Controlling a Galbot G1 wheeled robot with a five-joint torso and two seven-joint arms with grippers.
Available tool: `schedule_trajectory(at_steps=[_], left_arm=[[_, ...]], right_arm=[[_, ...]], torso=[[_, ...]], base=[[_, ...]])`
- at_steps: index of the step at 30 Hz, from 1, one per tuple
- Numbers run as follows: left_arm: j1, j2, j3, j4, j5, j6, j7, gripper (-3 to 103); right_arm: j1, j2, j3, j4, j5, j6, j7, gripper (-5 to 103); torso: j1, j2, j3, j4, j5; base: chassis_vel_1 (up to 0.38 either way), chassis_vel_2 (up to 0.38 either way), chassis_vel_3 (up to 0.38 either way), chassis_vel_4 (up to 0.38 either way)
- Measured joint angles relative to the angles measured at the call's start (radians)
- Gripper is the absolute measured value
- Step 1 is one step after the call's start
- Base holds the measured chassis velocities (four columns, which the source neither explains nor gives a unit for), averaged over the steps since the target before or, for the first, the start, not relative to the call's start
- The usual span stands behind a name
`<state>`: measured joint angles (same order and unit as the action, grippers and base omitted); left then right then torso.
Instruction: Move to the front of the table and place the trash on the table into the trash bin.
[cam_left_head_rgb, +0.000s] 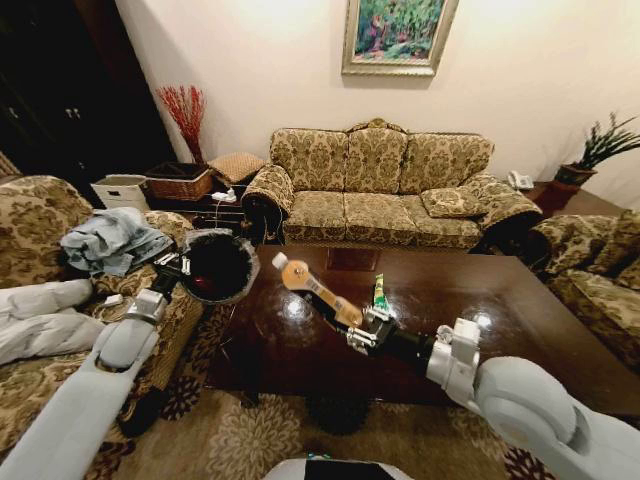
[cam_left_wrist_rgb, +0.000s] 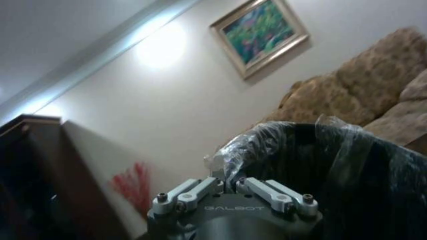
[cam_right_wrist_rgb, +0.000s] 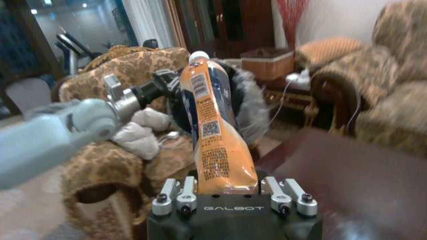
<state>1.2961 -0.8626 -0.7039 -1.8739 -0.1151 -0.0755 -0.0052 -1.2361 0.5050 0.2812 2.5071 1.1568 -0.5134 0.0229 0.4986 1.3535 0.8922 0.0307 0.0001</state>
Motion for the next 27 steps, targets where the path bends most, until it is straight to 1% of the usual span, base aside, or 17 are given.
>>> schedule_trajectory(at_steps=[1,3,4,6,8,9,12,13,14,17,18,20,22,23,26,27], left_arm=[[0.002,-0.001,0.007,-0.008,0.003,-0.010,0.003,4],[0.005,0.000,0.033,-0.038,0.006,-0.032,0.021,4],[0.005,0.000,0.033,-0.038,0.006,-0.032,0.021,4],[-0.001,0.001,0.055,-0.059,0.002,-0.034,0.033,4],[-0.001,0.001,0.078,-0.099,-0.003,-0.034,0.039,4],[-0.001,0.001,0.078,-0.099,-0.003,-0.034,0.039,4],[0.012,0.002,0.098,-0.121,0.001,-0.035,0.044,4],[0.021,0.010,0.129,-0.130,0.003,-0.042,0.044,4],[0.021,0.010,0.129,-0.130,0.003,-0.042,0.044,4],[0.047,0.017,0.152,-0.150,0.016,-0.059,0.044,4],[0.047,0.017,0.152,-0.150,0.016,-0.059,0.044,4],[0.072,0.017,0.151,-0.174,0.031,-0.065,0.048,4],[0.101,0.021,0.129,-0.210,0.051,-0.066,0.071,4],[0.101,0.021,0.129,-0.210,0.051,-0.066,0.071,4],[0.132,0.029,0.101,-0.264,0.047,-0.068,0.088,4],[0.150,0.032,0.091,-0.291,0.045,-0.067,0.094,4]], right_arm=[[0.008,-0.003,-0.007,0.000,0.033,-0.010,0.004,44],[0.024,-0.015,-0.032,-0.001,0.148,-0.032,0.043,44],[0.024,-0.015,-0.032,-0.001,0.148,-0.032,0.043,44],[0.024,-0.017,-0.045,-0.002,0.215,-0.045,0.086,44],[0.029,-0.008,-0.078,-0.003,0.326,-0.053,0.190,44],[0.029,-0.008,-0.078,-0.003,0.326,-0.053,0.190,44],[0.037,0.020,-0.089,-0.004,0.444,-0.058,0.287,44],[0.042,0.041,-0.088,-0.004,0.555,-0.053,0.372,44],[0.042,0.041,-0.088,-0.004,0.555,-0.053,0.372,44],[0.062,0.098,-0.087,-0.005,0.731,-0.029,0.482,44],[0.062,0.098,-0.087,-0.005,0.731,-0.029,0.482,44],[0.070,0.125,-0.103,-0.005,0.770,-0.015,0.500,44],[0.074,0.154,-0.125,-0.006,0.796,-0.004,0.508,44],[0.074,0.154,-0.125,-0.006,0.796,-0.004,0.508,44],[0.078,0.199,-0.159,-0.006,0.809,0.012,0.519,44],[0.078,0.228,-0.180,-0.006,0.810,0.020,0.522,44]], torso=[[0.000,0.000,0.000,0.0000,0.0002],[0.000,0.000,0.000,0.0000,0.0002],[0.000,0.000,0.000,0.0000,0.0002],[0.000,0.000,0.000,0.0000,-0.0003],[0.000,0.000,0.000,-0.0004,0.0004],[0.000,0.000,0.000,-0.0004,0.0004],[0.000,0.000,0.000,-0.0002,0.0003],[0.000,0.000,0.000,0.0000,0.0000],[0.000,0.000,0.000,0.0000,0.0000],[0.000,0.000,0.000,-0.0002,-0.0005],[0.000,0.000,0.000,-0.0002,-0.0005],[0.000,0.000,0.000,0.0000,-0.0001],[0.000,0.000,0.000,0.0000,0.0000],[0.000,0.000,0.000,0.0000,0.0000],[0.000,0.000,0.000,0.0000,0.0000],[0.000,0.000,0.000,0.0001,-0.0001]], base=[[0.000,0.000,0.000,0.000],[0.000,0.000,0.000,0.000],[0.000,0.000,0.000,0.000],[0.000,0.000,0.000,0.000],[0.000,0.000,0.000,0.000],[0.000,0.000,0.000,0.000],[0.000,0.000,0.000,0.000],[0.000,0.000,0.000,0.000],[0.000,0.000,0.000,0.000],[0.000,0.000,0.000,0.000],[0.000,0.000,0.000,0.000],[0.000,0.000,0.000,0.000],[0.000,0.000,0.000,0.000],[0.000,0.000,0.000,0.000],[0.000,0.000,0.000,0.000],[0.000,0.000,0.000,0.000]])
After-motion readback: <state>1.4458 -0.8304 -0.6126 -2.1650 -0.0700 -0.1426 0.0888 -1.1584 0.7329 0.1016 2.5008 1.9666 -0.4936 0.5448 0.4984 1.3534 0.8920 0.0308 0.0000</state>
